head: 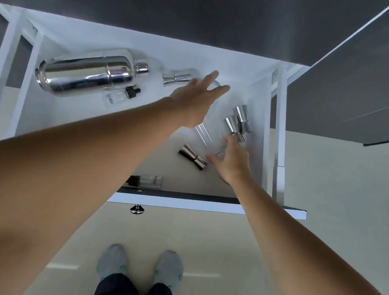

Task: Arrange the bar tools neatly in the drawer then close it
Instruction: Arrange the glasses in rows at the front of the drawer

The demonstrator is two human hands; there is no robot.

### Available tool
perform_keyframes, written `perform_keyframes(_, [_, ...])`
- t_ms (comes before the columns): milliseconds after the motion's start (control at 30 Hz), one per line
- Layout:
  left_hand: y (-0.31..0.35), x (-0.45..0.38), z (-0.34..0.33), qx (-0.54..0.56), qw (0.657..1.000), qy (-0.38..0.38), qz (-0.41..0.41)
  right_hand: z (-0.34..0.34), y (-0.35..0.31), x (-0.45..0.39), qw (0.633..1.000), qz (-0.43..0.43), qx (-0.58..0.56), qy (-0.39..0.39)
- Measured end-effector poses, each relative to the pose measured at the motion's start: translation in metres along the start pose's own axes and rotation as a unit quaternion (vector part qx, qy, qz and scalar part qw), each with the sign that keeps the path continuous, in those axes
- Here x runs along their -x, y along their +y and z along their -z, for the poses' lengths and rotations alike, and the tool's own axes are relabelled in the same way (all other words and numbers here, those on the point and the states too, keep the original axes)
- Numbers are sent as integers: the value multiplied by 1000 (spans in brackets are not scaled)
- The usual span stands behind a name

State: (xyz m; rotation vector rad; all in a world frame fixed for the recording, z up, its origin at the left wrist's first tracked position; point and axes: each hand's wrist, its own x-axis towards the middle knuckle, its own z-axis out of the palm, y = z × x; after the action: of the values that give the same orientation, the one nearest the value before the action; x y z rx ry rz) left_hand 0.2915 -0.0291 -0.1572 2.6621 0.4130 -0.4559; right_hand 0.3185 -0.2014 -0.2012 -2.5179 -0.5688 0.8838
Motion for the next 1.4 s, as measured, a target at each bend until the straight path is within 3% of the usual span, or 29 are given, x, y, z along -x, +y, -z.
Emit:
perform_keyframes(67, [-1, -8, -6, 6, 1000, -10, 6, 2, 3, -2, 1000, -3, -13, -3])
perform_keyframes(367, [-9, 23, 4, 109, 988, 87, 58, 14, 1, 5, 999, 4, -33, 4])
perform_keyframes(600, [-69, 109, 26, 126, 974, 165, 88, 24, -38, 28, 994, 81, -58, 53])
perform_keyframes(700, [-102, 149, 33, 131, 965, 182, 136, 14, -68, 32, 991, 127, -4, 36])
perform_keyframes(1000, [-179, 214, 27, 112, 951, 112, 266, -48, -169, 39, 966, 219, 122, -58])
perform_keyframes(1167, [-193, 218, 14, 115, 949, 71, 286, -76, -199, 38, 944, 253, 191, -95])
perform_keyframes(1400, [-195, 212, 8, 122, 943, 67, 304, -107, -224, 32, 910, 306, 257, -109])
